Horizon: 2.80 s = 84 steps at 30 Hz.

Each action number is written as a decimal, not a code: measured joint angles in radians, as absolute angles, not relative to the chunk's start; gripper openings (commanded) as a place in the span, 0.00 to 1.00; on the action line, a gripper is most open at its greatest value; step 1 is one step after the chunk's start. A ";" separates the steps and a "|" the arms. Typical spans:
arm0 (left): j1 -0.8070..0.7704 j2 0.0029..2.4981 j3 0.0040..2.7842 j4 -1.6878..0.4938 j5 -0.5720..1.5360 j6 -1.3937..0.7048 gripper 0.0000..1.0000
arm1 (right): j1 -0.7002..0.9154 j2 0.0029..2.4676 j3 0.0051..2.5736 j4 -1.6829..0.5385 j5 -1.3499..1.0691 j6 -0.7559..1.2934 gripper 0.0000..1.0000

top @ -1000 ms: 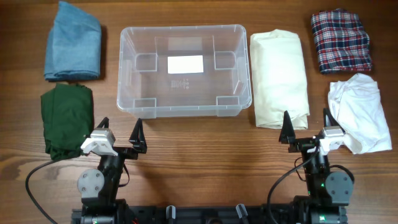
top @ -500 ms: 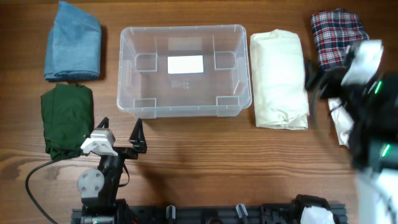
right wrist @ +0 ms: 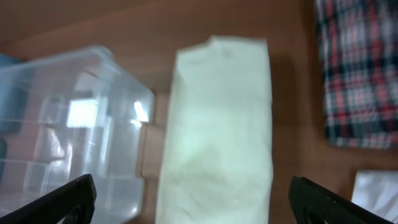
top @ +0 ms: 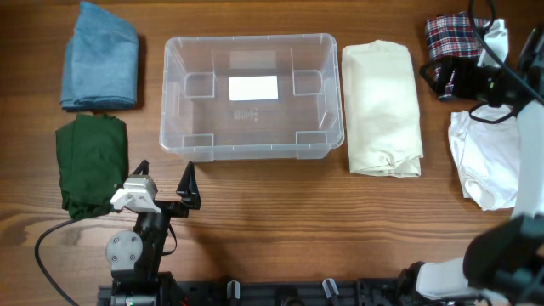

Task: Pack container
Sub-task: 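Move the right gripper over the cream folded cloth and grasp it, then lift the cream cloth with the right gripper and carry it into the container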

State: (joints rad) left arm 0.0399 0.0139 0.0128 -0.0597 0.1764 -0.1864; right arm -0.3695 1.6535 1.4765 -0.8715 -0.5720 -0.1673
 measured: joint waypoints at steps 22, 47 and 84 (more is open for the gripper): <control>0.040 0.014 0.013 -0.059 0.176 -0.186 1.00 | -0.426 2.108 1.461 -0.818 -0.634 -0.312 1.00; 0.040 0.014 0.012 -0.060 0.176 -0.186 1.00 | -0.327 2.092 1.193 -0.336 -0.946 -0.288 0.99; 0.040 0.014 0.013 -0.060 0.176 -0.186 1.00 | -0.313 1.779 1.577 -0.906 -0.347 -0.111 0.04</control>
State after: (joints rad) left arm 0.0399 0.0139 0.0128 -0.0597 0.1764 -0.1864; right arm -0.3130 1.7794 1.5768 -0.9062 -0.3470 -0.1112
